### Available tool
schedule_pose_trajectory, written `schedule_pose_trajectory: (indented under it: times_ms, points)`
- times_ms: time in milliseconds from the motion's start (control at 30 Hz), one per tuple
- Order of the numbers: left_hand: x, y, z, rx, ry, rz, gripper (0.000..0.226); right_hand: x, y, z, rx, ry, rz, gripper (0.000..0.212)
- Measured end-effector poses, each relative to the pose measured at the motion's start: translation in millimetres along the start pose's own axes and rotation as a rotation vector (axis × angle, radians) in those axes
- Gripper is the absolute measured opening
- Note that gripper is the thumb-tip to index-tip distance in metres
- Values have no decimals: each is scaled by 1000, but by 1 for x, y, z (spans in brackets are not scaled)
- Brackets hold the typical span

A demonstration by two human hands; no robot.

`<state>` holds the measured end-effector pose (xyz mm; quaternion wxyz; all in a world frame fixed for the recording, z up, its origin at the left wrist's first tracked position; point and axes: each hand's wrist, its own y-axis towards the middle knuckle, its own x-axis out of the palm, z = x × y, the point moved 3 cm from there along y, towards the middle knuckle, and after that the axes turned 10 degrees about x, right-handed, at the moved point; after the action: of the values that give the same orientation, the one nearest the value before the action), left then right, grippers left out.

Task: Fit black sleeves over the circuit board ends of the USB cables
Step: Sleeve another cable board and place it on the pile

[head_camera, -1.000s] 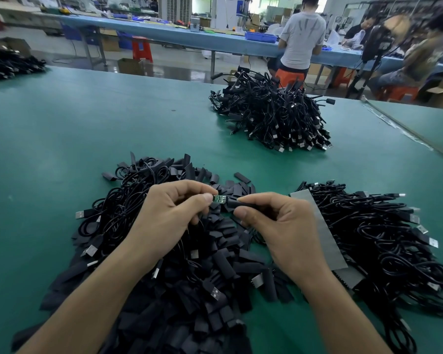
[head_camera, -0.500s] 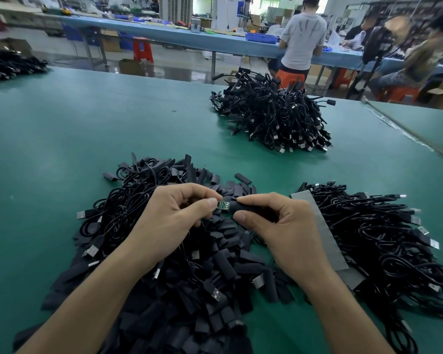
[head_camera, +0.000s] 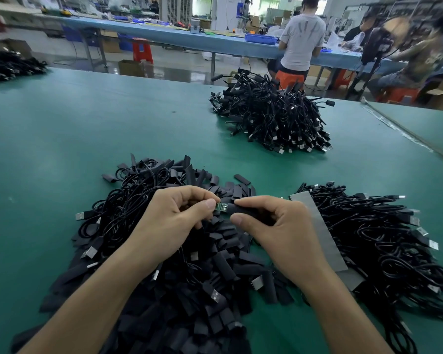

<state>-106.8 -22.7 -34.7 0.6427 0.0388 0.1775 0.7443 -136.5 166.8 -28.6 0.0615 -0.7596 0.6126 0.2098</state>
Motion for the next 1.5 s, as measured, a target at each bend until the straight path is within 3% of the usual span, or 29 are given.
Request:
schedule_pose_trajectory:
  times_ms: [200,433,700,1067,1200,1267,1500]
  points:
    - [2,0,1,26,14,12,14,4,-1,-1,-78,-102,31,28]
    - [0,0,0,12,-9,-33,16,4,0,0,-102,15,44,23]
    - [0,0,0,21,-27,-65,14,6,3,8,-20,38,-18,23]
    - [3,-2,1,26,-54,-135,12,9,0,0,-148,-36,10,23]
    - [1,-2,0,18,-55,-98,16,8,-1,-2,-166,-44,64,23]
    - [0,-1,0,-5,-71,-63,8,7,-1,-2,-176,-51,90,23]
    - [-4,0,1,-46,-197,-2,23,10,-2,-3,-193,-121,60,24]
